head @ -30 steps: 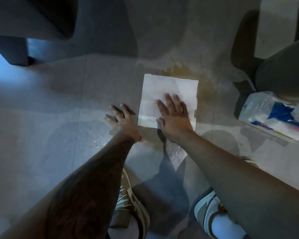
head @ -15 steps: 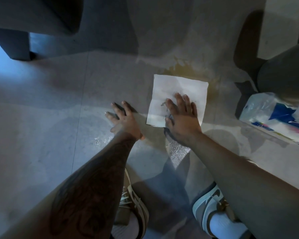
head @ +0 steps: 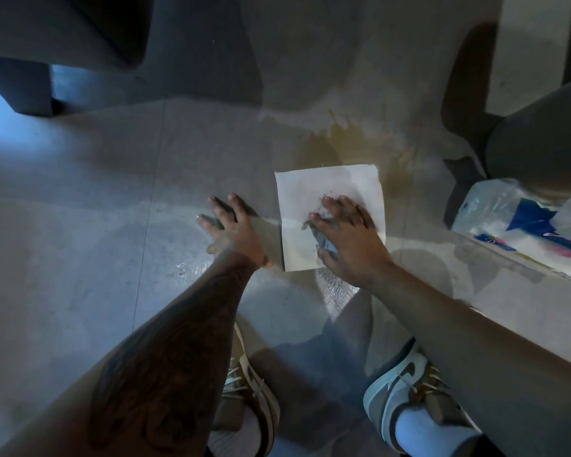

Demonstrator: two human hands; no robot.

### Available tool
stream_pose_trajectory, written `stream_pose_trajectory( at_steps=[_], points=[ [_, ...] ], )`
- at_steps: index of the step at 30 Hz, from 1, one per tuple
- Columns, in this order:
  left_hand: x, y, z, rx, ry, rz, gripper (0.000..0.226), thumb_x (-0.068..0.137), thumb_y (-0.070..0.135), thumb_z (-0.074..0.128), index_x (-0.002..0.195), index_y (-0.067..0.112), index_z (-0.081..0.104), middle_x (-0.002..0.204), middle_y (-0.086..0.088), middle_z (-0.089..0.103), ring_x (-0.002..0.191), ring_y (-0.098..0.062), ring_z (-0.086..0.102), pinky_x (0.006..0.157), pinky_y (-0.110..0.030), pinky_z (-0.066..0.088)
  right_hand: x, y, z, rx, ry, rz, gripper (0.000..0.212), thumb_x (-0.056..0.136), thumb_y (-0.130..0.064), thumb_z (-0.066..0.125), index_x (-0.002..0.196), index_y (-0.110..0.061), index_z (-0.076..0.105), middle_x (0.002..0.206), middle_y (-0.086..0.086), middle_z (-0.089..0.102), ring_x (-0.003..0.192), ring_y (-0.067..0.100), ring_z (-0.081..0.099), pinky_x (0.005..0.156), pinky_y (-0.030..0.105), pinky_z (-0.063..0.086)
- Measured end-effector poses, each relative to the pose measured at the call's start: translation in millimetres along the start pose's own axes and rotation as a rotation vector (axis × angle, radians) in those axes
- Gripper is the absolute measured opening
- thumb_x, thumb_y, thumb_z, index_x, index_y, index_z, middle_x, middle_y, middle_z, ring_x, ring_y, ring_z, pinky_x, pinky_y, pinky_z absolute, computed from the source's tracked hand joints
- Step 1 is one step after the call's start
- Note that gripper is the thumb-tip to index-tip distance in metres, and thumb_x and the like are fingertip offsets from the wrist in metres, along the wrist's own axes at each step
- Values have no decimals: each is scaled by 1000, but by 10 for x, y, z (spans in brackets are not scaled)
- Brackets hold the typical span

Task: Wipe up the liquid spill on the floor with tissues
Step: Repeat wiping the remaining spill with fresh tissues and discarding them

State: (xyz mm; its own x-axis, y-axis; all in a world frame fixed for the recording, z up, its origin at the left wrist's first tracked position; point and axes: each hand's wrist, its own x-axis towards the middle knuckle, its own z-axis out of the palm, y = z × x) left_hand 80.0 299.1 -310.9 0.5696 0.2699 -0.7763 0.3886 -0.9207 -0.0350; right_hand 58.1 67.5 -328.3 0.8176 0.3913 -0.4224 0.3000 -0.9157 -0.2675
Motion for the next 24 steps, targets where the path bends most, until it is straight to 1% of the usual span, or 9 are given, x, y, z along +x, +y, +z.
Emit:
stream_pose_trajectory(
  at_steps=[5,9,12,14,17,18,21,22,24],
  points=[
    [-12,1,-20,2,0,-4,157,59,42,95,153,18,-28,159,-17,-36,146,-53,-21,102,-68,39,135,-269,-52,84,94,276,70,91,-54,49,153,-28,29,165,9,9,152,35,5,121,51,18],
    [-50,23,-65,5,-18,-11,155,62,41,94,153,16,-28,158,-19,-36,145,-54,-21,101,-67,41,36,-338,134,109,87,130,61,92,-34,57,150,-25,40,162,11,24,149,38,14,119,54,23],
    [-60,22,-65,4,-15,-15,156,60,41,95,154,16,-27,159,-19,-35,146,-54,-21,100,-66,42,-61,-134,126,113,78,38,55,95,-33,54,148,-25,43,161,6,29,150,32,17,118,48,27],
    [-59,21,-58,8,0,-16,157,58,42,95,154,17,-27,160,-18,-34,146,-54,-20,98,-66,43,-85,-7,25,113,112,38,51,92,-34,54,142,-24,50,157,6,37,147,30,26,115,45,33],
    [-59,29,-57,10,7,-16,157,57,42,96,154,17,-26,160,-18,-32,147,-53,-19,97,-65,44,-68,53,-156,182,163,106,57,77,-46,44,127,-22,63,143,3,51,133,29,42,107,40,43],
    [-58,30,-55,9,7,-16,158,57,43,96,154,17,-26,161,-18,-32,147,-53,-18,97,-66,44,-41,67,-192,194,180,107,55,74,-44,45,119,-21,66,135,2,56,125,29,47,102,37,46],
    [-45,23,-45,13,20,-19,158,56,43,96,154,18,-26,161,-17,-32,147,-52,-18,96,-66,44,144,135,-289,218,138,131,27,74,-16,64,101,-17,66,114,3,61,104,30,54,81,38,51],
    [-46,26,-46,11,19,-21,158,56,43,96,154,19,-26,160,-17,-33,147,-52,-18,97,-66,44,207,136,-350,250,119,145,23,76,-11,64,98,-18,65,110,4,62,100,30,56,76,36,49],
    [-49,36,-50,10,12,-28,158,57,43,96,154,19,-27,160,-16,-34,147,-51,-19,97,-66,44,314,112,-474,343,113,196,17,80,-12,60,94,-22,63,102,2,64,92,28,59,70,32,43]
  ],
)
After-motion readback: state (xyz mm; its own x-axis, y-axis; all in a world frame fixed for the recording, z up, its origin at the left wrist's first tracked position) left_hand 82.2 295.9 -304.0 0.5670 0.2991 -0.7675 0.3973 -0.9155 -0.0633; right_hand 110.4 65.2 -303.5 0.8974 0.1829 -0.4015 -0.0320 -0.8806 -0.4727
